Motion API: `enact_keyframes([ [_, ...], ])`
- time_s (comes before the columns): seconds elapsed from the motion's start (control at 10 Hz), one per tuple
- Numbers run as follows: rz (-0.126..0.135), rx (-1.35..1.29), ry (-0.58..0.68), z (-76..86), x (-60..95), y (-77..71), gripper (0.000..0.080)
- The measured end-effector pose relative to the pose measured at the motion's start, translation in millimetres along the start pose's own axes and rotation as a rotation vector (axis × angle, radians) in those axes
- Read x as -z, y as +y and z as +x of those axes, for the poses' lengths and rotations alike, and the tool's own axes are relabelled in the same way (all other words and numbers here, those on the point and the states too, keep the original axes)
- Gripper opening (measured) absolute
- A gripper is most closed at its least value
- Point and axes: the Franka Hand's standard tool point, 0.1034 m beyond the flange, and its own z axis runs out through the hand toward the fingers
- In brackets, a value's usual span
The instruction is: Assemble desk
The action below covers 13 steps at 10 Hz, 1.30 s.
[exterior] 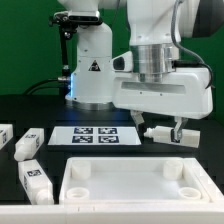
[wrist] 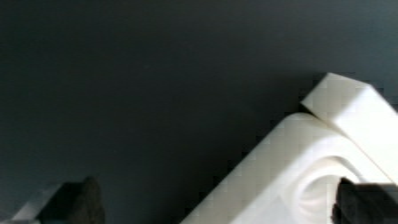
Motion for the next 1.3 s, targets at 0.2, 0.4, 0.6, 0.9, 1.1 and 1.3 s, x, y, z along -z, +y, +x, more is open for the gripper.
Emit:
enact_keyframes([
  [0.2,-0.003,0.145,0.001,-1.0,-0.1,-0.5,0.0649],
  [0.4,0.004,0.516,-0.005,-19.9,5.3,-5.9,0.0649],
  [0.6,0.021,0.652,-0.003,-32.5,16.1,-10.2,0.0649],
  [0.9,0.006,0.825,-0.002,-27.8,13.3,-5.8,0.0649],
  [1.1,-0.005,1.073,0.001,-32.3,14.9,-9.5,0.0649],
  [1.3,-0.032,1.379,-0.008,-65.7,15.5,-22.7,0.0649],
])
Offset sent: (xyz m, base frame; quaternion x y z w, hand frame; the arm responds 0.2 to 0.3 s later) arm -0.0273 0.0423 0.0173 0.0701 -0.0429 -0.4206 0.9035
